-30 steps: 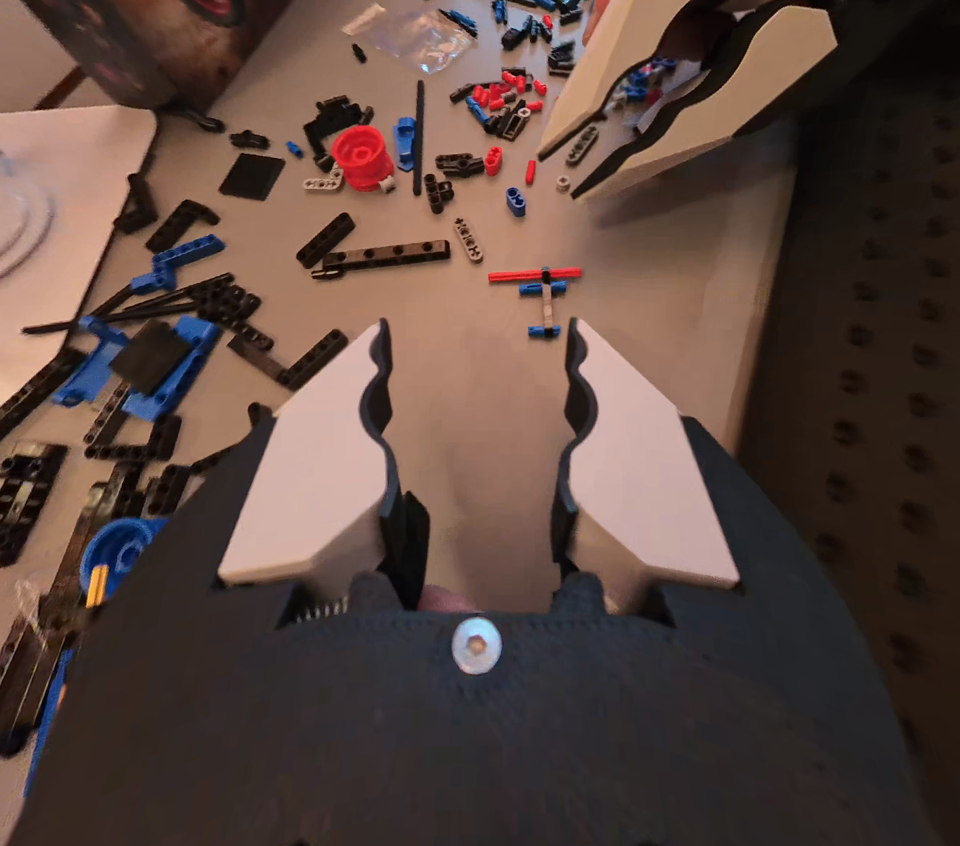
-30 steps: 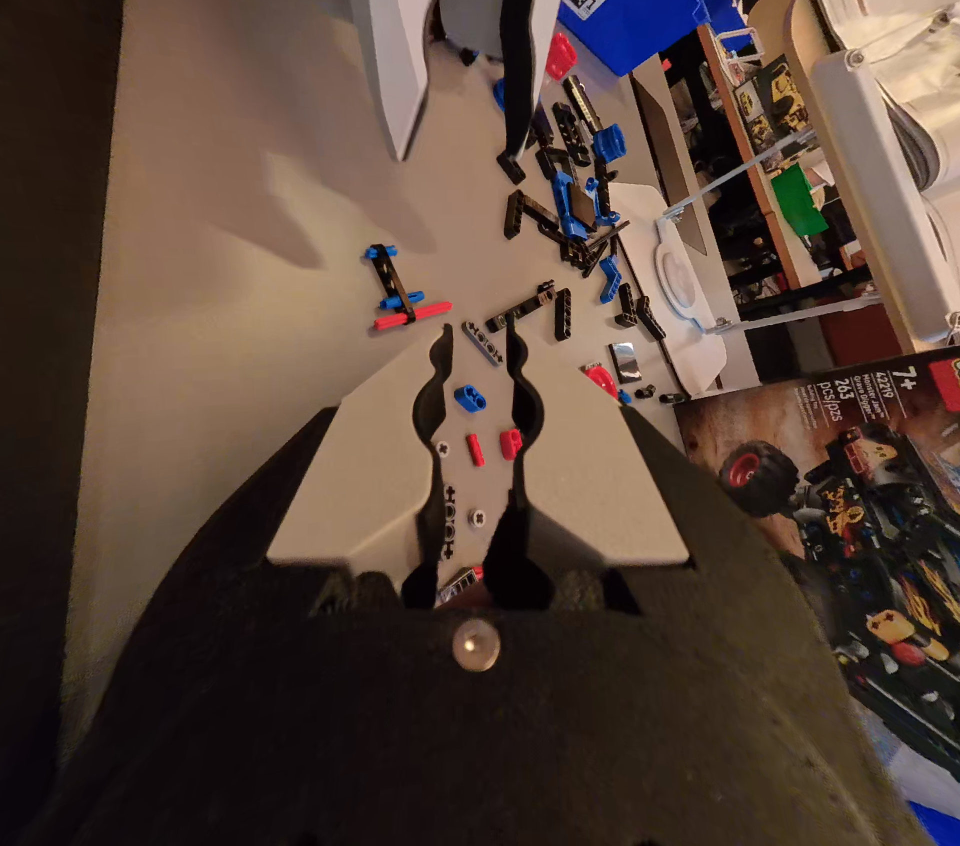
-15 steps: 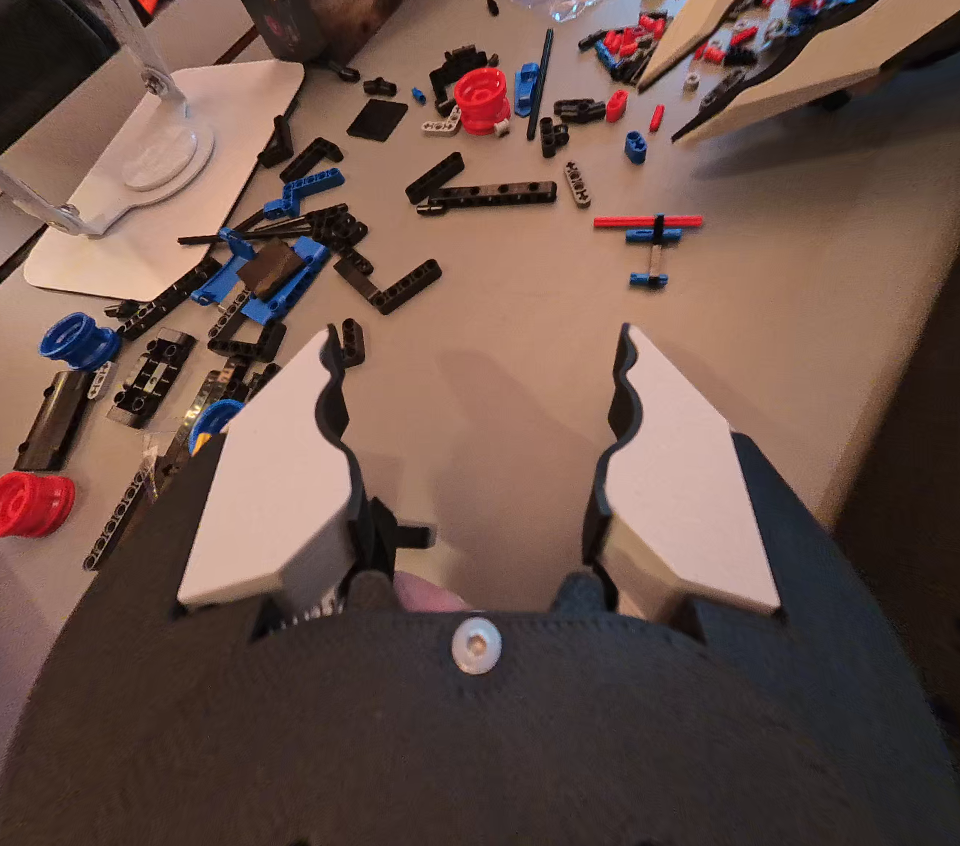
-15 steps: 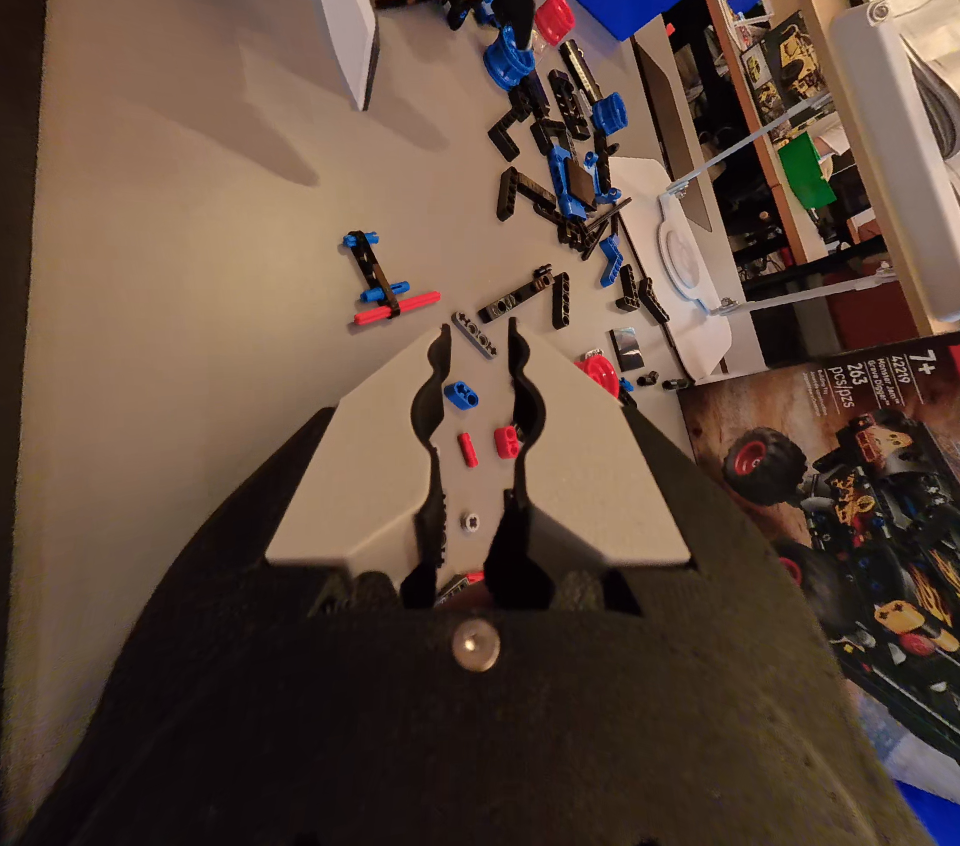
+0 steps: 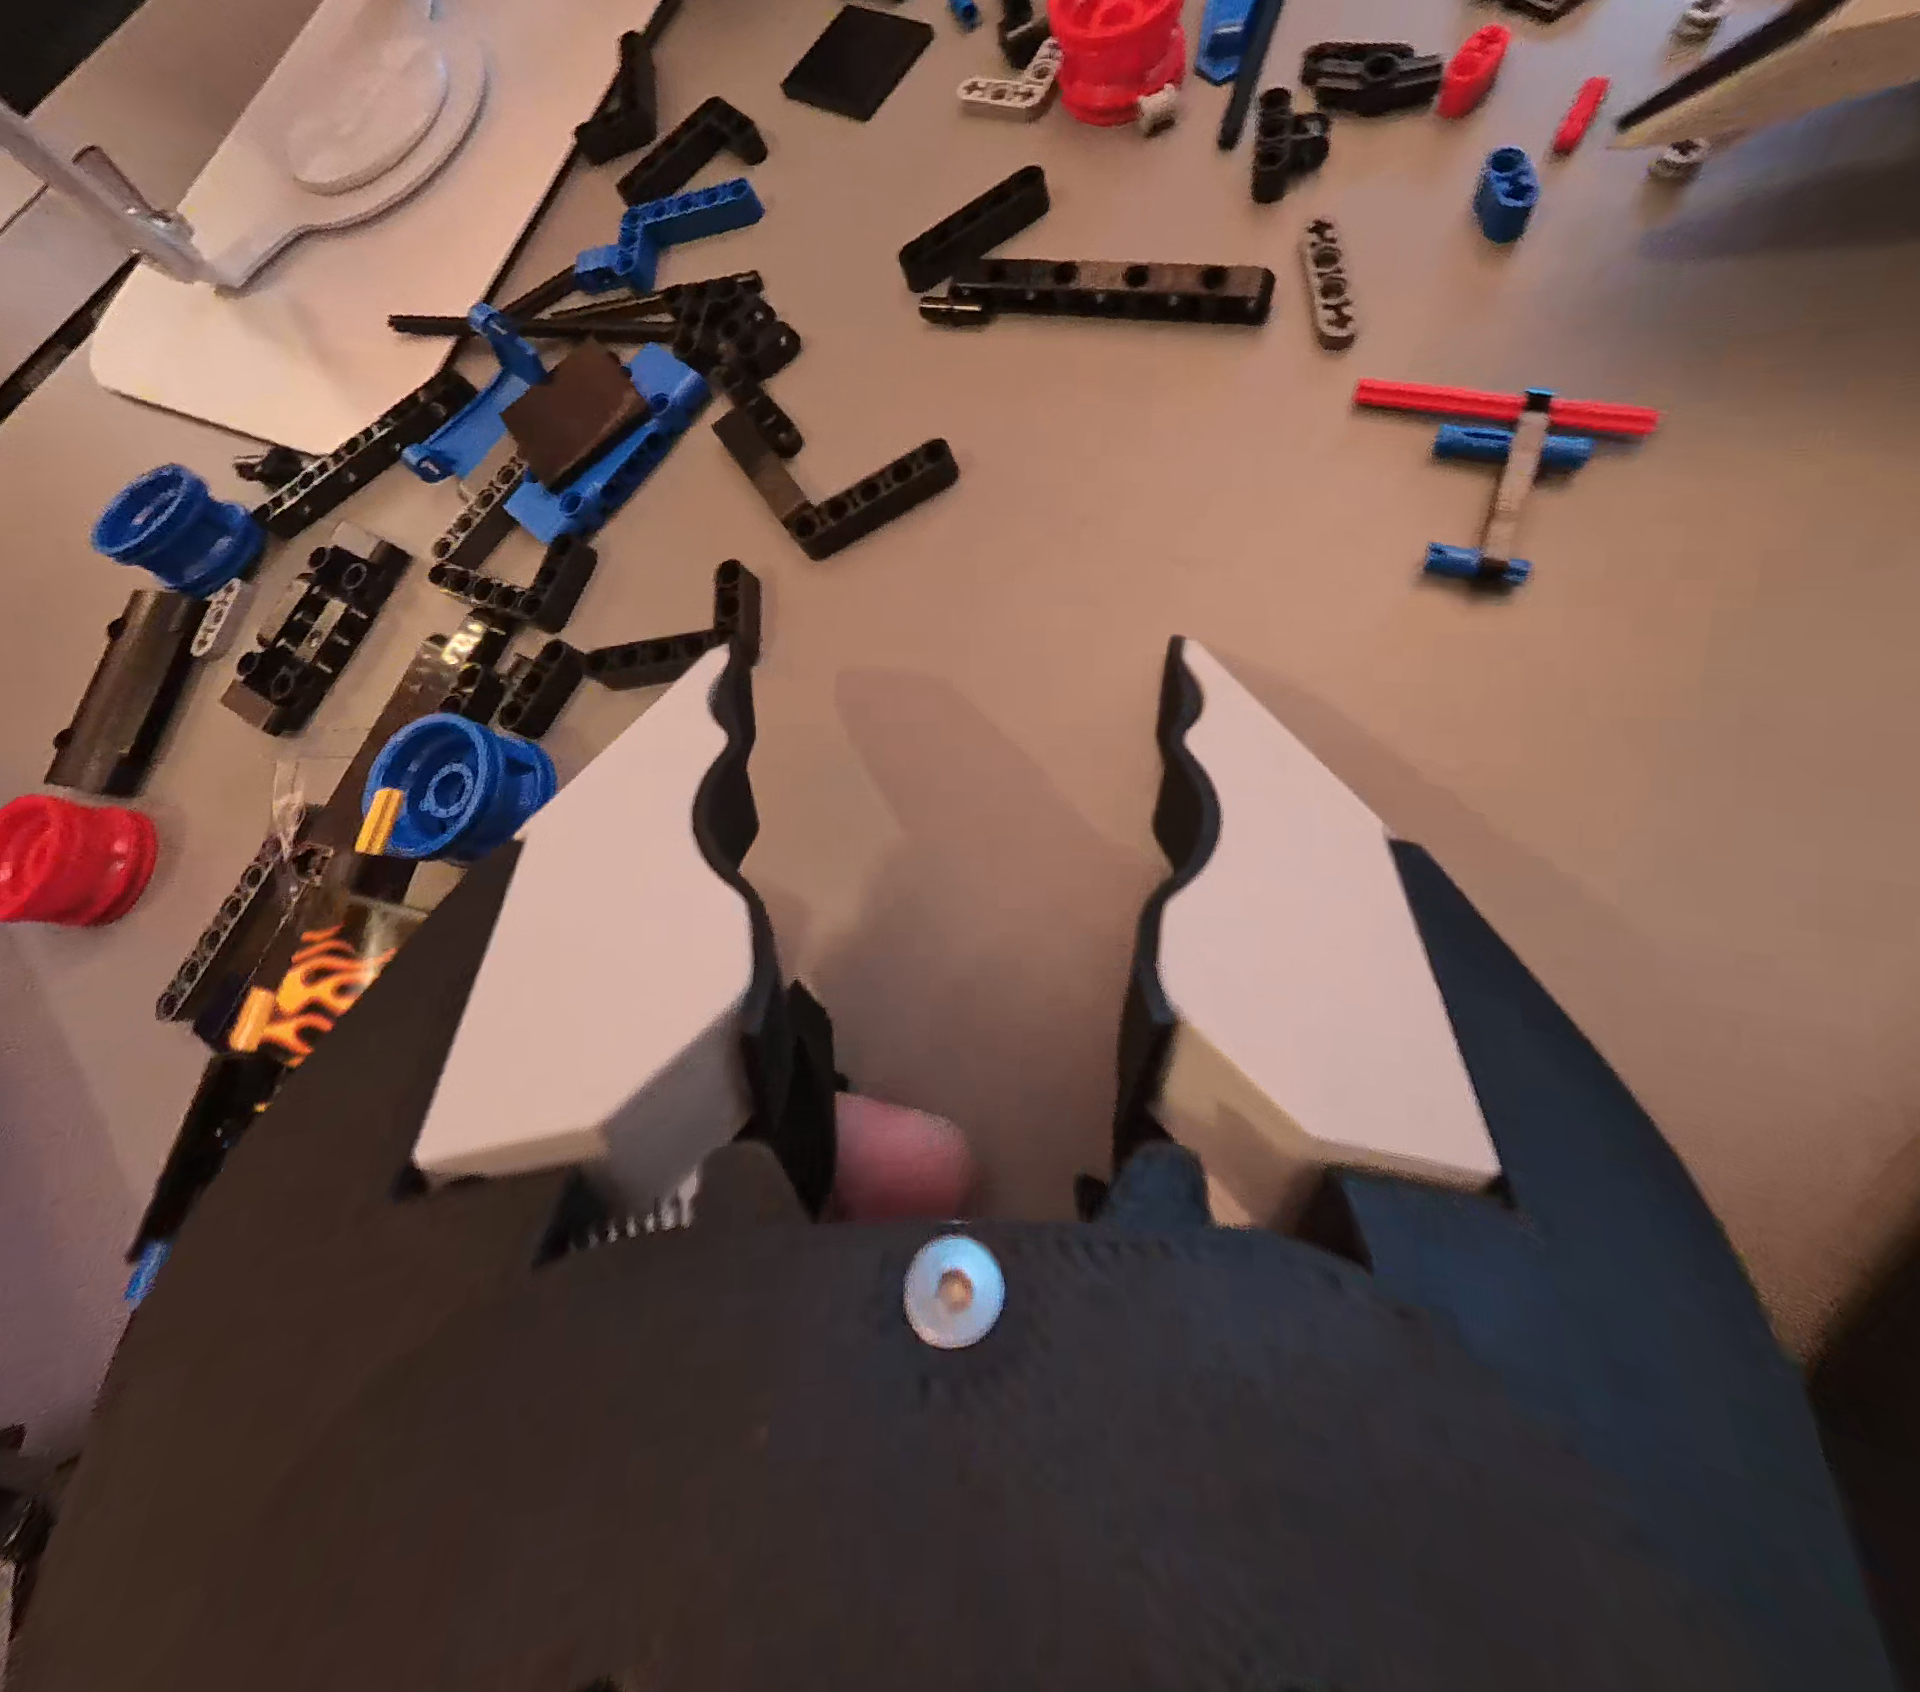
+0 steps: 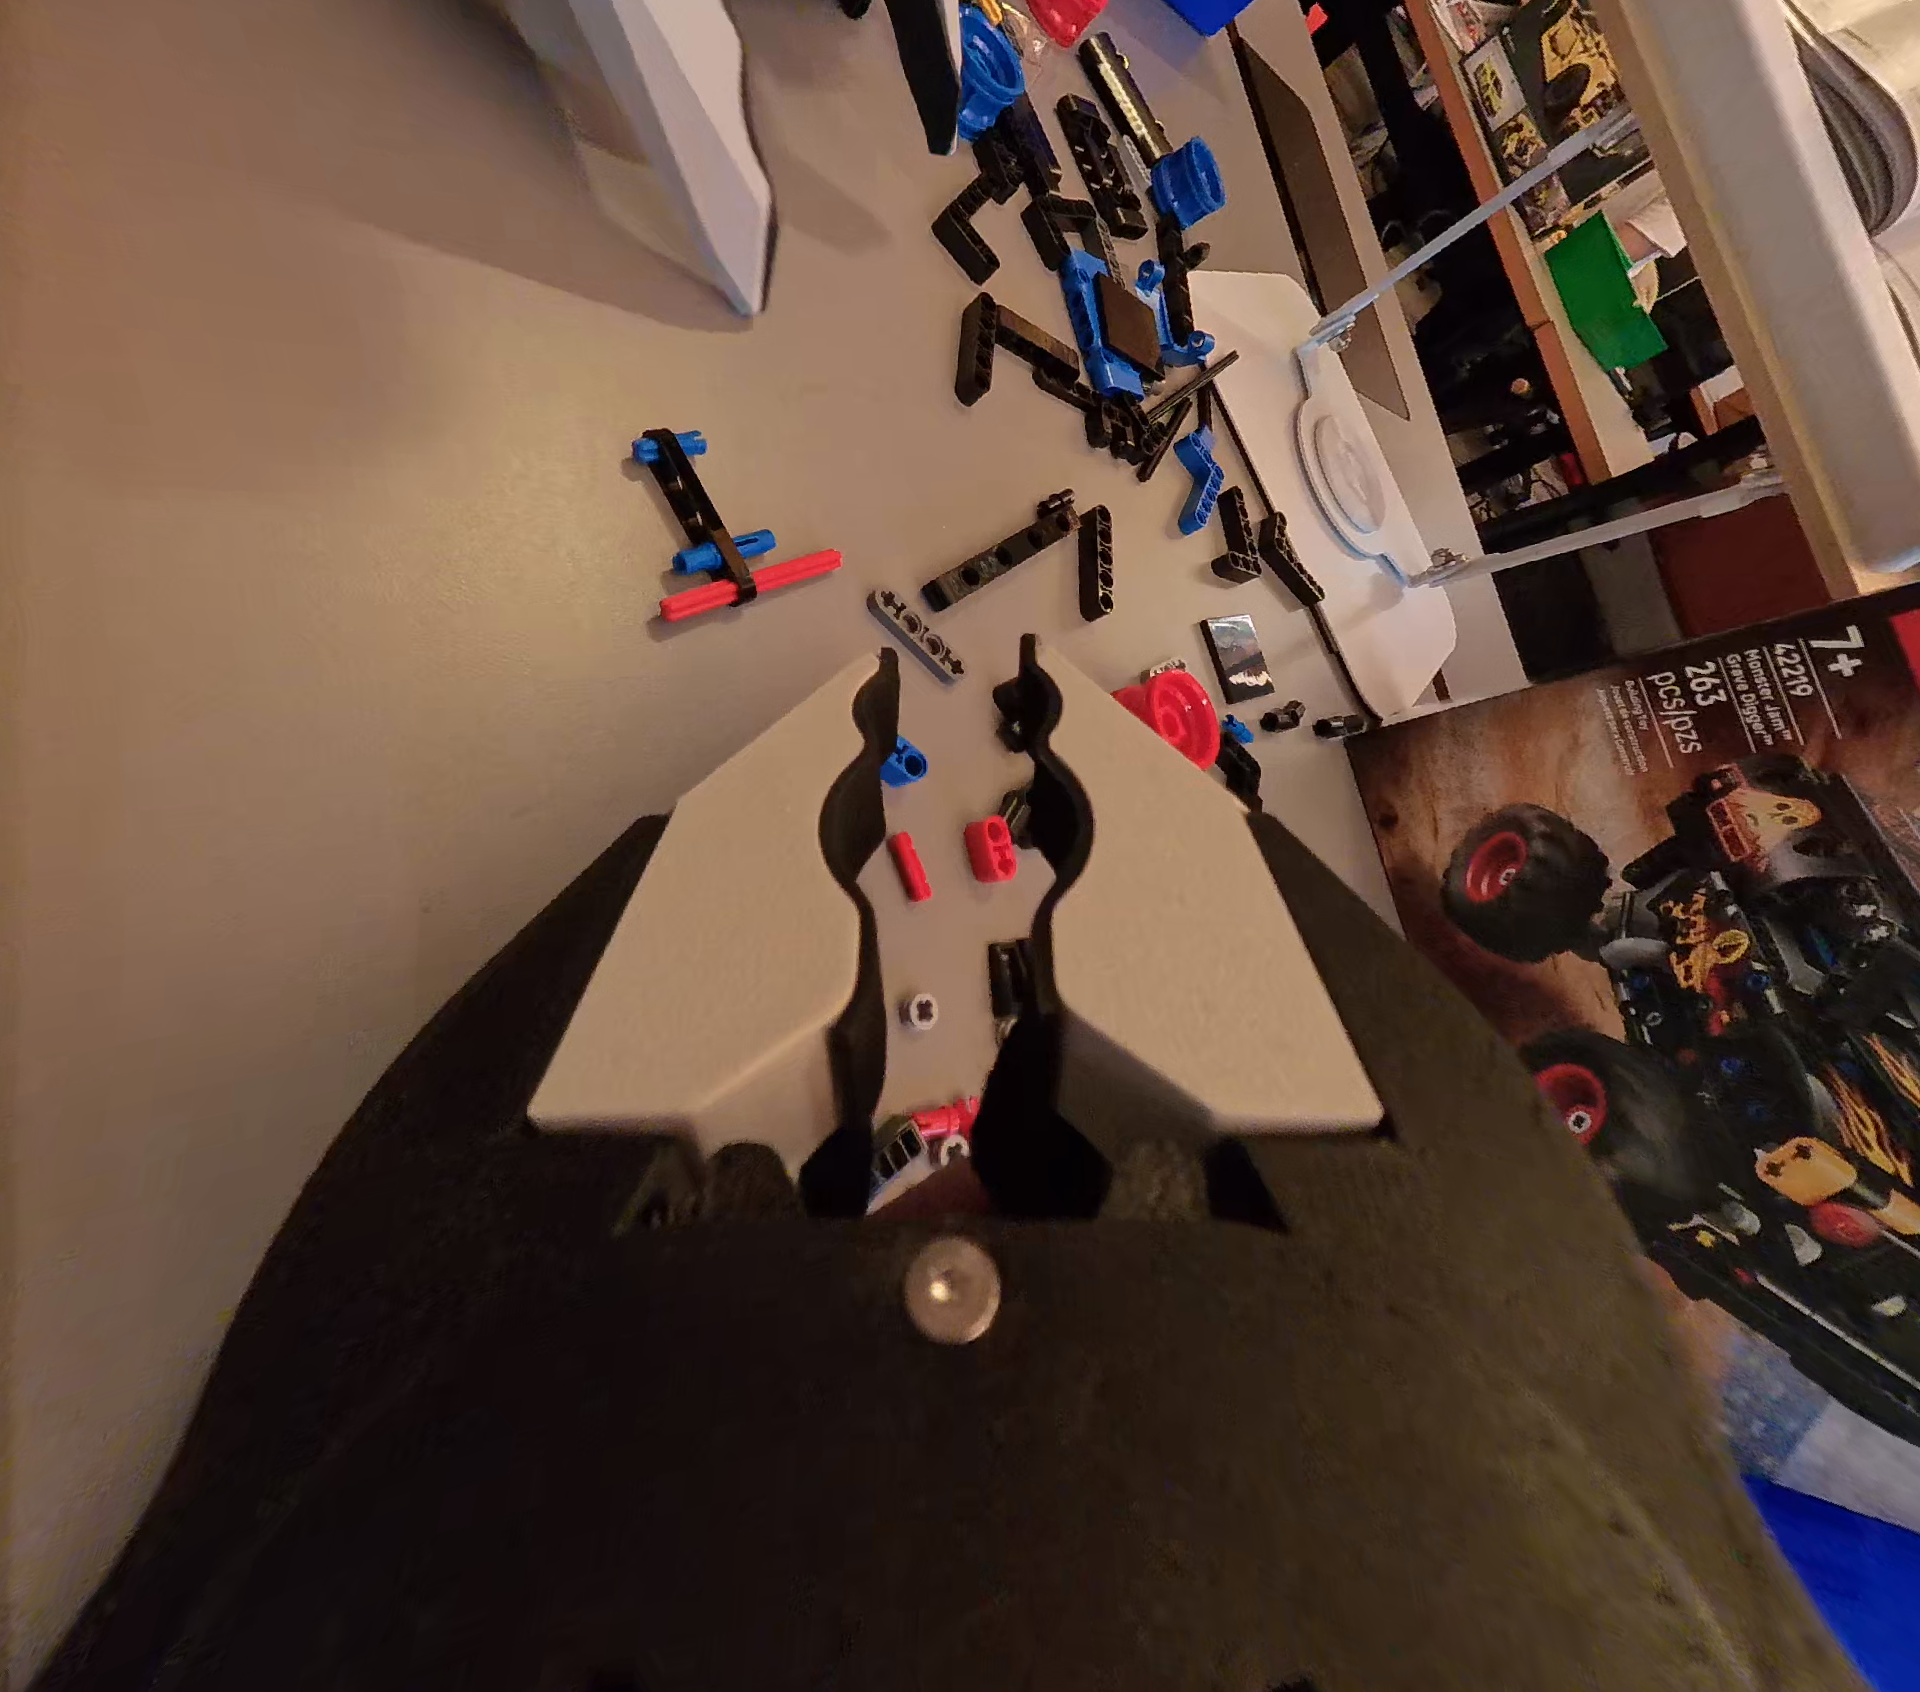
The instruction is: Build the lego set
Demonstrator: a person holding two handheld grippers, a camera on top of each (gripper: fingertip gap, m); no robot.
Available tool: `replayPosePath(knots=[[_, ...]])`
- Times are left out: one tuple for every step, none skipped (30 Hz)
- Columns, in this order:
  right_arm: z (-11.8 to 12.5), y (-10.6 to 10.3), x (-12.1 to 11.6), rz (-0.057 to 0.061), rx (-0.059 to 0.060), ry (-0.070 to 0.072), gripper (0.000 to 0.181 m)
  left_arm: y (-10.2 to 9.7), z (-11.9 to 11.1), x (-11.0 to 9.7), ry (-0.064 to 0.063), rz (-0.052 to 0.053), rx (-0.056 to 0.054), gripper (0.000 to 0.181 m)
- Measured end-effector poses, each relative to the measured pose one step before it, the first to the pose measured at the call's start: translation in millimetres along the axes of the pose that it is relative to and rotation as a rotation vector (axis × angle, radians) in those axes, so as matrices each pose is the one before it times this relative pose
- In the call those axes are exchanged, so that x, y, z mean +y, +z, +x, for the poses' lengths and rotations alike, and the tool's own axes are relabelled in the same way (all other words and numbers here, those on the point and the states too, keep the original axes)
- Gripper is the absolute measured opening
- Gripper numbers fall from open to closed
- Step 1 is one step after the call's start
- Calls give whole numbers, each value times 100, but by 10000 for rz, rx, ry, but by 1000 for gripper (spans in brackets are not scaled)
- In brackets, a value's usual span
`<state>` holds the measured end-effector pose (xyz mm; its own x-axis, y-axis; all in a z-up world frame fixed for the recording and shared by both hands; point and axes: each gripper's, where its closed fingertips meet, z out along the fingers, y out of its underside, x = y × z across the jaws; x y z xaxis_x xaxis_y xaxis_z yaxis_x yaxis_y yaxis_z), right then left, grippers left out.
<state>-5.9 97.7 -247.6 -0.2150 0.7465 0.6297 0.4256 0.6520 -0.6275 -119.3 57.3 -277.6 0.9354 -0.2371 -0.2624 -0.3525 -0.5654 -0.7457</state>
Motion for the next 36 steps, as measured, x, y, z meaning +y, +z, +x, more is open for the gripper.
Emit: replayPosePath(knots=[[40,-73,-10,20,4,46,20,171,-382,-33,-95,-50,-212,68],[42,-70,-29,33,2,77,20,114,-99,86,-43,-116,-57,64],[67,-47,41,6,4,91,20,49,2,13,-48,-69,29,62],[63,-4,122,-36,5,73,21,58,-14,20,-116,-92,35,61],[34,8,177,-65,5,32,20,77,-22,-50,-89,-31,37,64],[37,15,174,-70,10,10,21,51,28,-28,-4,9,37,63],[27,-9,116,-47,17,4,21,6,93,-19,60,-2,64,61],[38,-23,38,-12,21,4,21,13,36,-69,81,26,14,61],[35,-15,20,-7,16,11,21,65,-133,-157,8,63,-81,61],[37,-20,45,-20,20,6,21,50,-303,-126,-136,60,-160,53],[65,-24,49,-15,31,-3,21,11,-97,-47,-154,9,-10,46],[65,-61,26,0,30,10,21,-41,126,-287,-196,130,189,43],[66,-61,13,9,23,34,21,-115,59,-497,-323,247,149,38],[72,-72,27,14,22,41,21,-46,400,-172,-151,32,321,38],[69,-38,24,15,17,45,21,100,773,192,94,-155,478,48],[64,-20,56,4,6,61,20,333,594,626,289,-404,299,63],[64,4,87,-15,2,54,20,273,41,92,205,-126,-47,70],[33,16,92,-25,8,23,20,107,-39,-63,40,-52,21,71],[18,13,95,-31,6,10,20,135,-100,10,-199,-77,102,73],[-13,20,77,-30,-6,9,20,170,-231,75,-341,-131,71,77],[-28,26,49,-26,-7,-2,20,100,-96,75,-182,-112,103,80],[-17,32,56,-34,4,-13,20,33,-331,-39,67,-19,-142,86],[-12,41,78,-53,7,-17,20,24,-511,-110,161,88,-276,95],[-26,41,104,-58,10,-30,20,46,-424,-4,-42,113,-206,104],[-2,34,84,-54,17,-34,20,39,-120,126,-190,17,22,106],[-1,22,79,-44,17,-21,20,35,-82,49,-80,36,18,108],[16,7,47,-23,16,-15,20,-8,-259,30,-36,1,-150,112],[26,-5,28,-8,22,-13,20,-6,-104,109,-159,-88,-53,114],[59,-10,24,-13,28,3,20,-10,-97,50,-124,-38,-72,116],[53,-1,50,-26,33,6,20,-21,-192,-57,41,95,-190,120],[77,-30,65,-27,43,3,20,-23,-191,-29,7,88,-164,123],[80,-46,82,-19,44,18,20,-10,-237,28,-51,-10,-146,127],[109,-54,64,-4,41,47,19,-3,-44,-4,2,6,-39,128],[117,-54,51,12,34,71,19,-35,60,-45,31,20,-13,127],[115,-37,49,18,24,79,19,-42,90,-23,-27,0,-19,125],[87,-40,50,13,14,69,20,-3,97,-65,-23,13,-52,121]])
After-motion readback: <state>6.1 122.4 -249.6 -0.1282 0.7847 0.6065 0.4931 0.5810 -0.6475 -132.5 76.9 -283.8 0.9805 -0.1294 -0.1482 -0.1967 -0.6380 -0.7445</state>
